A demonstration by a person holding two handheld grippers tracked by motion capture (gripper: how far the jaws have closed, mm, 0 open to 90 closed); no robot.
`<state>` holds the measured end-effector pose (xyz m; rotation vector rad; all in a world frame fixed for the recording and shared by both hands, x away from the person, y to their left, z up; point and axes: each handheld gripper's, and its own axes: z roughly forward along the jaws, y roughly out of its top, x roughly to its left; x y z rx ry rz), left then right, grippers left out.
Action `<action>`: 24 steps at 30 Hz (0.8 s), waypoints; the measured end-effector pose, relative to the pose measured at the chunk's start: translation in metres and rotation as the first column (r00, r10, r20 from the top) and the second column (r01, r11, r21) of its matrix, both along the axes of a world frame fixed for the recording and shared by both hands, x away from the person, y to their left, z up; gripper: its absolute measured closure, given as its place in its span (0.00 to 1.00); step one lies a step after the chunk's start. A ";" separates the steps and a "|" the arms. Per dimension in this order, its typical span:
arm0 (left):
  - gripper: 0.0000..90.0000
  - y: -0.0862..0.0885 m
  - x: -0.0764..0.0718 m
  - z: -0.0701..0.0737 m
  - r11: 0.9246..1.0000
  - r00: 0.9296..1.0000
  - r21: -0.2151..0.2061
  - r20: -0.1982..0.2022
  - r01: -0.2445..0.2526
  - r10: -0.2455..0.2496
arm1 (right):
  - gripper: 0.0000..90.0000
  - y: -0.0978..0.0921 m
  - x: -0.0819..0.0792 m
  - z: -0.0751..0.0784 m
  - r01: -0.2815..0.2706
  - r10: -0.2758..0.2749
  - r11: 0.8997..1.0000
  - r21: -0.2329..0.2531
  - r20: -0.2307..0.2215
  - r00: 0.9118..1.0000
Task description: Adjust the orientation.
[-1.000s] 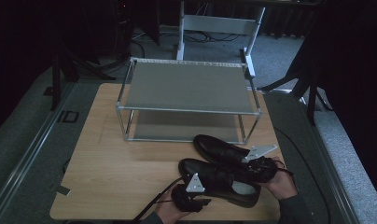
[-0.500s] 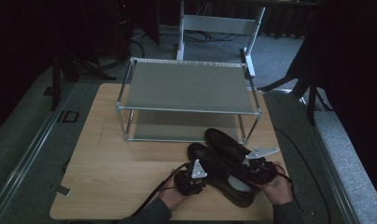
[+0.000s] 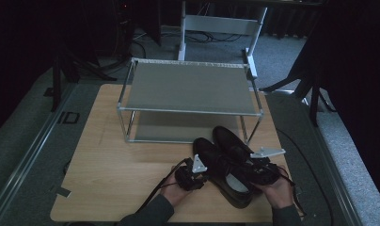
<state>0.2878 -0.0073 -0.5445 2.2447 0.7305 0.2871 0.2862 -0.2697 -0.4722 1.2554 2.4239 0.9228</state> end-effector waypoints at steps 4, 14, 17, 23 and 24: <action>0.66 0.000 -0.001 -0.001 1.000 1.000 -0.002 -0.001 -0.007 0.007 | 0.69 -0.007 -0.004 0.002 0.006 -0.006 1.000 -0.012 -0.011 1.000; 0.59 0.000 0.000 -0.002 1.000 0.999 -0.026 -0.032 -0.015 0.014 | 0.58 -0.006 -0.016 0.001 0.009 -0.018 0.993 -0.115 -0.075 0.997; 0.59 0.000 0.000 -0.002 0.999 0.999 -0.031 -0.035 -0.019 0.018 | 0.56 -0.007 -0.014 -0.003 -0.004 -0.009 0.994 -0.107 -0.121 0.993; 0.59 0.001 0.001 -0.002 0.999 0.999 -0.049 -0.050 -0.022 0.020 | 0.61 -0.002 -0.011 -0.010 -0.014 -0.007 0.991 -0.132 -0.154 0.988; 0.59 0.001 0.001 -0.002 0.998 0.999 -0.052 -0.051 -0.023 0.020 | 0.62 -0.001 -0.011 -0.010 -0.014 -0.008 0.990 -0.137 -0.158 0.987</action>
